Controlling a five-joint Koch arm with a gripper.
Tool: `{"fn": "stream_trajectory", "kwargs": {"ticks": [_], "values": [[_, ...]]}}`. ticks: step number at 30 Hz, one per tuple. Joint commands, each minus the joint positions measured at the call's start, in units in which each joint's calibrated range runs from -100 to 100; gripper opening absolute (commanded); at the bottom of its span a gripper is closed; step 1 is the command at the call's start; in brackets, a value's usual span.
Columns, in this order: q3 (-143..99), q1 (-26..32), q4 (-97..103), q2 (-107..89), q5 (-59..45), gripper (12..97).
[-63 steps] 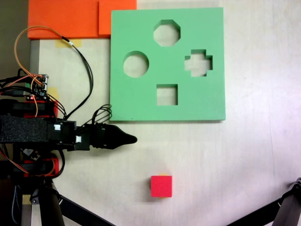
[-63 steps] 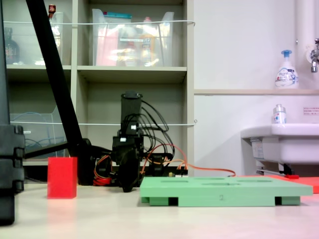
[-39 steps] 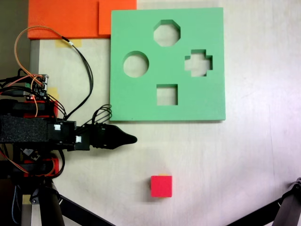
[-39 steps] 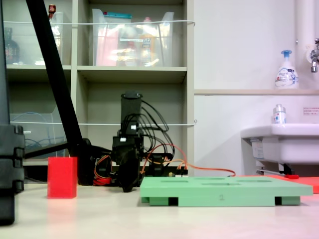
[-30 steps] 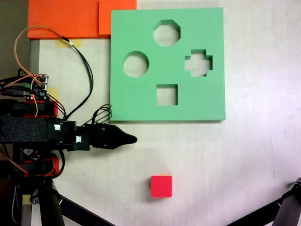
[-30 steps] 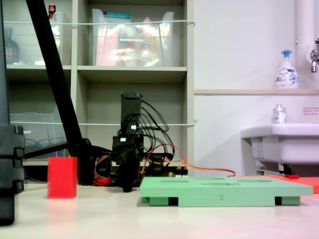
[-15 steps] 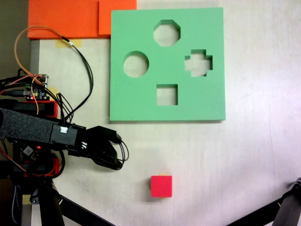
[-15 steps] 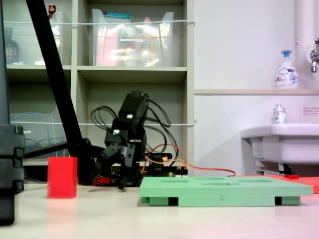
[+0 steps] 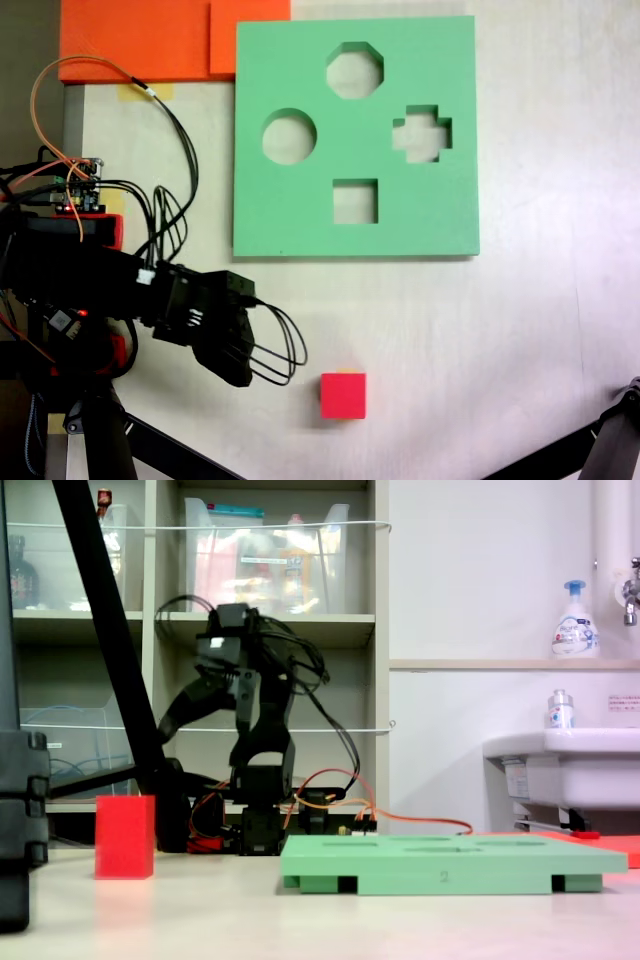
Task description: Put the square block into the corresponding hole
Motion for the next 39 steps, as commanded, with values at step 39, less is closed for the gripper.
{"fn": "stream_trajectory", "kwargs": {"ticks": [39], "values": [[33.42,-2.49,4.44,65.26,-1.03,89.8]]}}
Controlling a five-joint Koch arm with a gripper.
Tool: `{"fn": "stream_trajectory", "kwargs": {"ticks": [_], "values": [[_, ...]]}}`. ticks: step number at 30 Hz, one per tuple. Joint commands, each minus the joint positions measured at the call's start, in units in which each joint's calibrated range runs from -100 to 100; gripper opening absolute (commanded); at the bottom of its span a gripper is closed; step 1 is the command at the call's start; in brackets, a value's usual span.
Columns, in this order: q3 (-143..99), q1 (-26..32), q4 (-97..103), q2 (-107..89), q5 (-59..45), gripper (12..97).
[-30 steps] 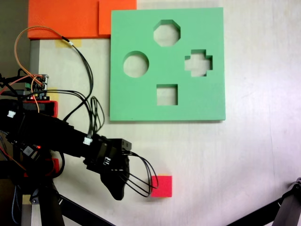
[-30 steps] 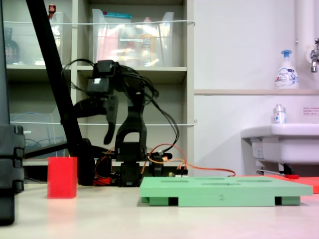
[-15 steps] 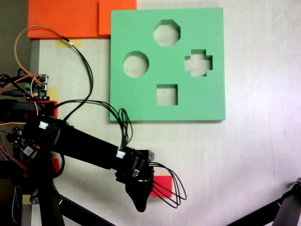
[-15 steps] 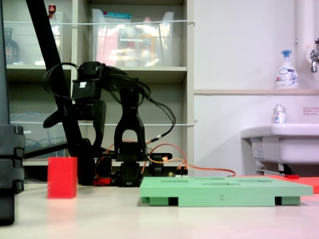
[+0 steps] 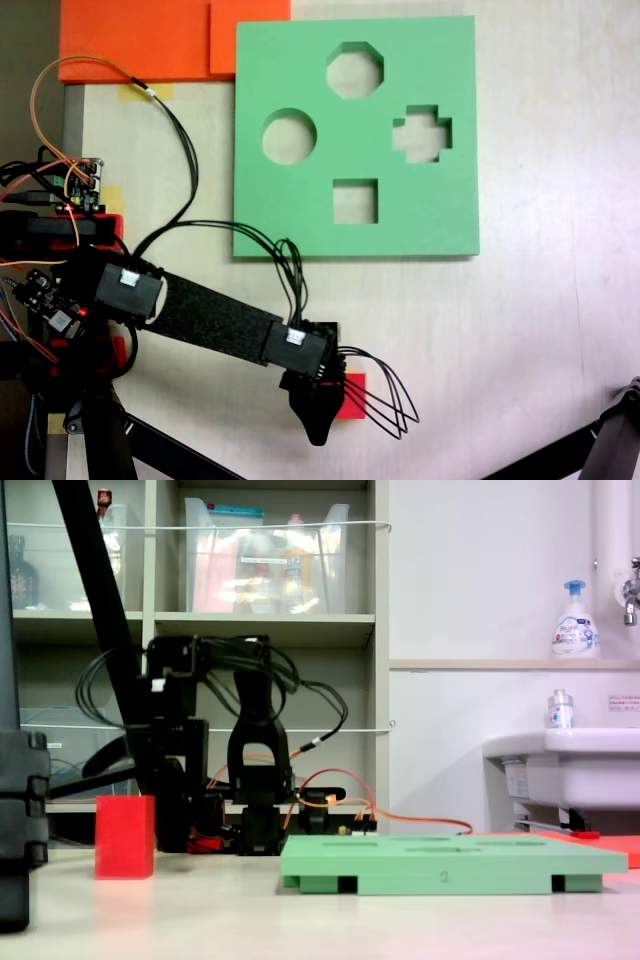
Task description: Put the square block into the corresponding hole
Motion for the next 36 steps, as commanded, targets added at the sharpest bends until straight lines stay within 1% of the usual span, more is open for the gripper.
{"fn": "stream_trajectory", "kwargs": {"ticks": [1,11,24,25,27,28,29,31,34,36], "values": [[4.52,0.0,2.38,0.99,-0.34,89.8],[8.71,-0.05,3.64,13.56,-0.34,89.7],[8.31,-0.05,3.64,20.68,-0.29,88.5],[8.21,-0.05,3.44,21.24,-0.2,86.0],[8.21,-0.15,2.09,21.94,-0.15,63.2],[8.01,-0.29,1.32,22.08,-0.1,56.4],[8.01,-0.29,0.55,22.08,0.1,54.4],[8.11,-0.29,-0.12,22.36,0.15,53.9],[8.11,-0.24,-1.47,22.78,0.15,48.1],[8.11,-0.2,-2.33,23.76,0.15,46.8]]}}
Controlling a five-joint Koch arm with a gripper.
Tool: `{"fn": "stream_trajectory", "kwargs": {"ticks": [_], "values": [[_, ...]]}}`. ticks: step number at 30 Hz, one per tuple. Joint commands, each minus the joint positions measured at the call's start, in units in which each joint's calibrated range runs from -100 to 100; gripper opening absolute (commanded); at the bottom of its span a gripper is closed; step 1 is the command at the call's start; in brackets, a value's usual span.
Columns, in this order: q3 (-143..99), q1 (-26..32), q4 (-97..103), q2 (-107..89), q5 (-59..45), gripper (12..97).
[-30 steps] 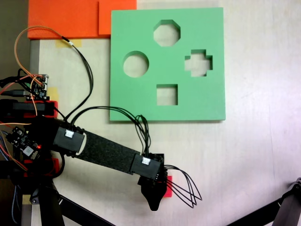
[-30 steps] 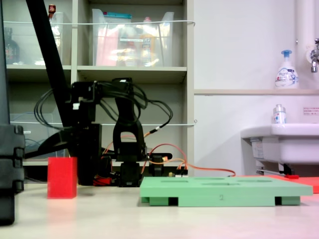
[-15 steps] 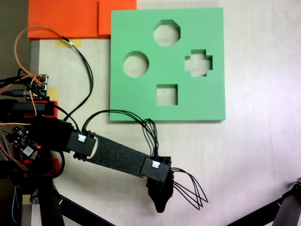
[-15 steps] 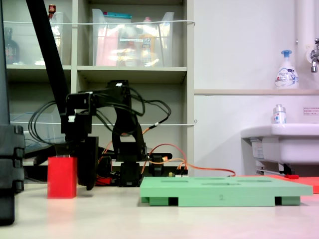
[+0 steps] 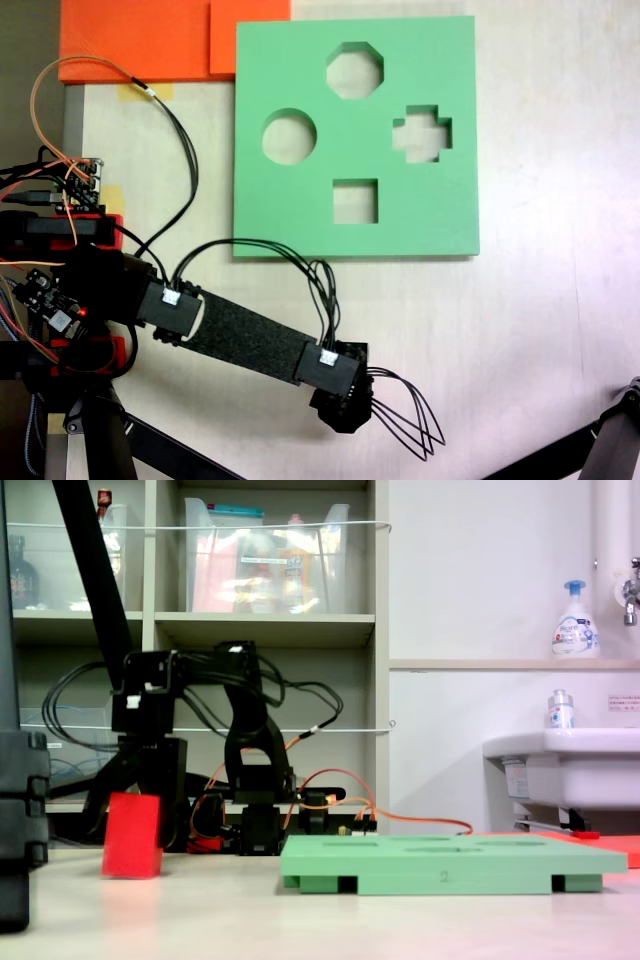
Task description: Put the square block into the corresponding hole
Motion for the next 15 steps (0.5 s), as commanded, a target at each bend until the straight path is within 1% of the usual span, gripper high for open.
{"fn": "stream_trajectory", "kwargs": {"ticks": [1,5,11,15], "values": [[-0.42,0.24,-3.7,2.28,0.05,46.5],[-0.42,0.34,-4.47,2.98,0.05,42.5],[-0.22,0.34,-8.22,2.98,0.93,25.4],[0.38,0.39,-9.86,2.56,0.98,24.2]]}}
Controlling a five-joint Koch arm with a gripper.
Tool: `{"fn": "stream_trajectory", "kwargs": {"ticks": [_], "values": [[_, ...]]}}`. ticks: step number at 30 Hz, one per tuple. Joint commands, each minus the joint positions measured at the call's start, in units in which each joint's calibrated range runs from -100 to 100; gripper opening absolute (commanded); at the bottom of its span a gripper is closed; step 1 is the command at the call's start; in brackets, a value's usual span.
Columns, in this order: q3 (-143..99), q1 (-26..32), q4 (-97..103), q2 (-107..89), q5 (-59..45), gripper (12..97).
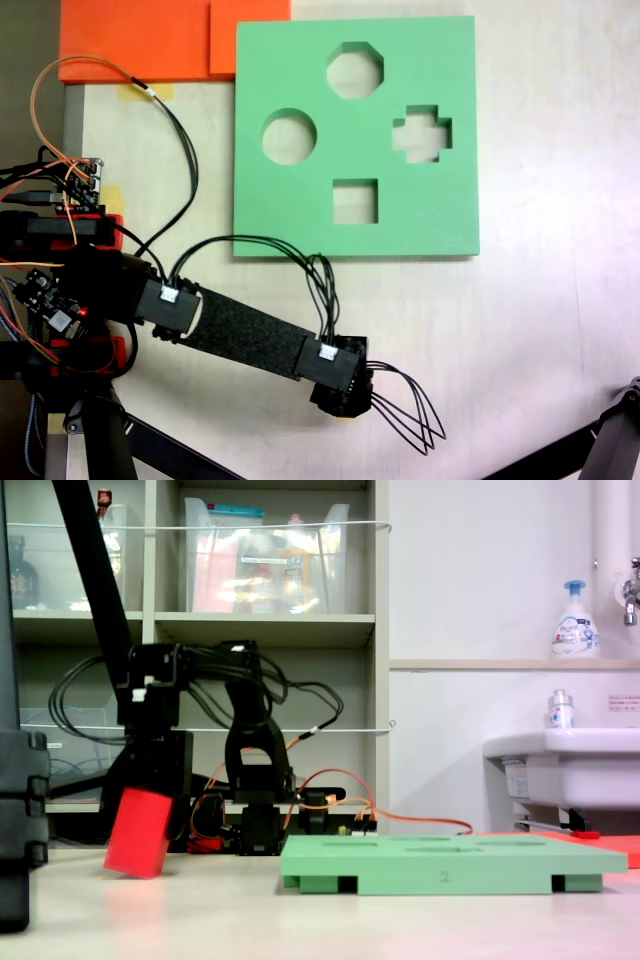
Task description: Put the square block into the corresponding hole
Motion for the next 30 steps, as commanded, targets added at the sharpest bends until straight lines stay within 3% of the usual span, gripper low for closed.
{"fn": "stream_trajectory", "kwargs": {"ticks": [1,10,18,30], "values": [[-0.59,0.0,-5.94,2.29,0.0,24.2],[-0.39,-0.29,-9.69,0.47,0.0,24.1],[0.8,0.0,-9.69,-23.41,1.07,24.1],[11.57,14.16,-9.69,-36.4,13.72,24.2]]}}
